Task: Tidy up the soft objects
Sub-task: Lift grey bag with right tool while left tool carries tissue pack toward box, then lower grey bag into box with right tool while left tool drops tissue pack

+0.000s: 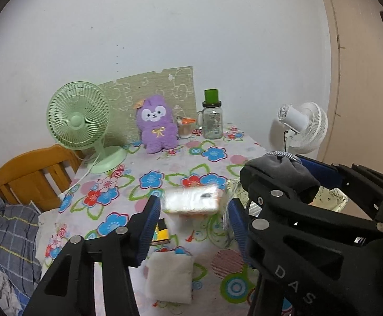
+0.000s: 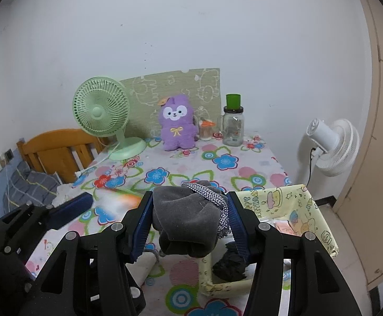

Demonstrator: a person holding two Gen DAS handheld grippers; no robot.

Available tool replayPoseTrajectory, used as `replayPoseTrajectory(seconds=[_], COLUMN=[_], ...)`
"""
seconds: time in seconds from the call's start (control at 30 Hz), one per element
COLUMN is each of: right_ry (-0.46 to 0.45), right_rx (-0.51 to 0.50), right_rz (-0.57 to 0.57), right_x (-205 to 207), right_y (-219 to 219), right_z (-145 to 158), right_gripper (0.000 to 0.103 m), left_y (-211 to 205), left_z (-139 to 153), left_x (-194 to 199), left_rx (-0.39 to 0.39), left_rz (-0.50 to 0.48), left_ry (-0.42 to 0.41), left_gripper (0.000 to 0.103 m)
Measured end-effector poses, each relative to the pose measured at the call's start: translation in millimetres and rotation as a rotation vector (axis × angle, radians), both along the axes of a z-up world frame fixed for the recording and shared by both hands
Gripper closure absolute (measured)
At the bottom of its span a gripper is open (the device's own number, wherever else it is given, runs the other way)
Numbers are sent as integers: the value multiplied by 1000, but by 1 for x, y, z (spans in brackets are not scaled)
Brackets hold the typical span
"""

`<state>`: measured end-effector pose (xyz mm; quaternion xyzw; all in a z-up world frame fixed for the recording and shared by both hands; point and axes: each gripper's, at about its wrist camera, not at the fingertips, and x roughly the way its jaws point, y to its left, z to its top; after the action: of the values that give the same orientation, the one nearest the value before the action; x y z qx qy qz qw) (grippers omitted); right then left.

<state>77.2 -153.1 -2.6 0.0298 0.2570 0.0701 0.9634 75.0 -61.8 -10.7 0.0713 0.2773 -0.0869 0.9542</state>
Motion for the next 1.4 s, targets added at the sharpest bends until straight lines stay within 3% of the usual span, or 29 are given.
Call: replayPoseTrajectory(seconds=[1.17,1.33,1.4], right_ry=[142,171,186], right_rx=[40,46,39], right_rz=[-106,-123,-137], right_x=[45,51,53], right_y=[-79,-85,-88], right_z=[-53,-63,-67], right_gripper=[45,40,29], left_y=[-74,-78,-79], left_z=[-50,-58,-60], left_x=[50,56,58], left_rx=[27,24,16], left_rz=[-102,-103,-105], left_ry=[148,174,186], left_gripper=[48,48,43])
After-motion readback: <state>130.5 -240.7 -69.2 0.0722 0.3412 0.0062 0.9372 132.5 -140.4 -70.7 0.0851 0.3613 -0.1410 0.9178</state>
